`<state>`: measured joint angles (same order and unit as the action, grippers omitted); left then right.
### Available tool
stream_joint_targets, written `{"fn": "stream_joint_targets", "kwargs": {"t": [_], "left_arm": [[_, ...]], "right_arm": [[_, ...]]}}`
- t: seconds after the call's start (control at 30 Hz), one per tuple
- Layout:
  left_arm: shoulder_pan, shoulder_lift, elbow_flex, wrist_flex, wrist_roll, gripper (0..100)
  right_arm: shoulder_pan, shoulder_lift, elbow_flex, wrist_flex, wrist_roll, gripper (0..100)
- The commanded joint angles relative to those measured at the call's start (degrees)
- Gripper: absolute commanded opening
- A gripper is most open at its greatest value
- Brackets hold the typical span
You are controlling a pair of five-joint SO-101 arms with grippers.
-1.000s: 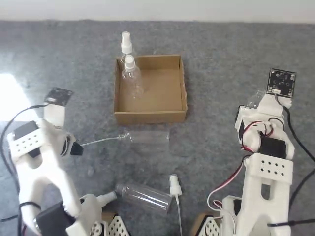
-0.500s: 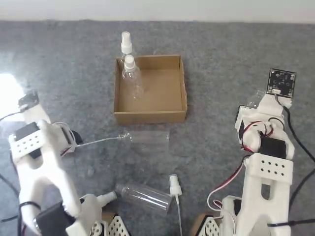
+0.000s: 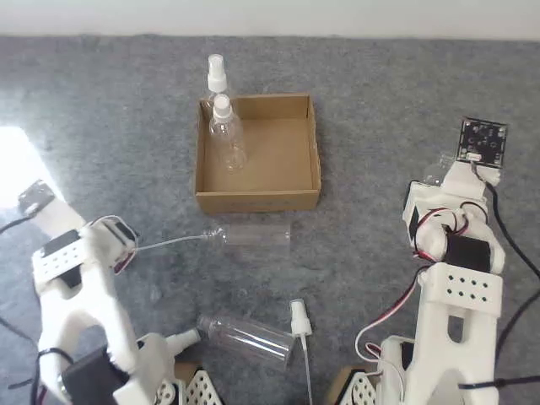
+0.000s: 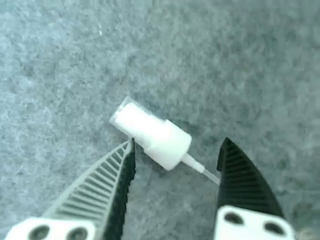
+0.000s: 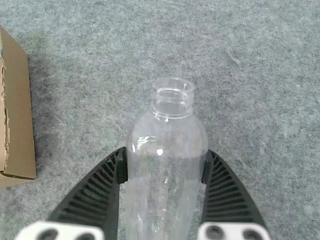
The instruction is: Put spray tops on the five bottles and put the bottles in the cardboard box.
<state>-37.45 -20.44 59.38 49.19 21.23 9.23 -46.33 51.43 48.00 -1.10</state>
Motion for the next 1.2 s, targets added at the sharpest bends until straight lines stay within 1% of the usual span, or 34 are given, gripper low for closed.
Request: {"fn": "stream_joint_targets", "kwargs": {"t": [0.0, 0.27, 0.43, 0.5, 0.67, 0.93, 1.07, 1.17], "left_arm": [[-3.6, 0.2, -1.4, -1.8, 3.7, 25], [-3.5, 0.3, -0.3, -1.8, 3.9, 25], [-3.5, 0.3, -0.7, -1.9, 3.9, 16], [-3.5, 0.3, -0.7, -1.9, 3.9, 15], [-2.1, 0.3, -0.4, -1.9, 3.9, 17], [-2.0, 0.3, -0.3, -1.6, 3.9, 17], [-2.9, 0.3, -0.2, 1.9, 4.0, 22], [-3.0, 0.4, -0.1, 3.9, 4.0, 22]], "right_arm": [[0.2, -1.8, -0.9, -1.3, -0.2, 8.4], [0.2, -1.8, -0.9, -1.3, -0.2, 8.4], [0.2, -1.8, -0.9, -1.3, -0.2, 8.4], [0.2, -1.8, -0.9, -1.3, -0.2, 8.4], [0.2, -1.8, -0.9, -1.3, -0.2, 8.4], [0.2, -1.8, -0.9, -1.3, -0.2, 8.4], [0.2, -1.8, -0.9, -1.3, -0.2, 8.4], [0.2, -1.8, -0.9, -1.3, -0.1, 8.4]]}}
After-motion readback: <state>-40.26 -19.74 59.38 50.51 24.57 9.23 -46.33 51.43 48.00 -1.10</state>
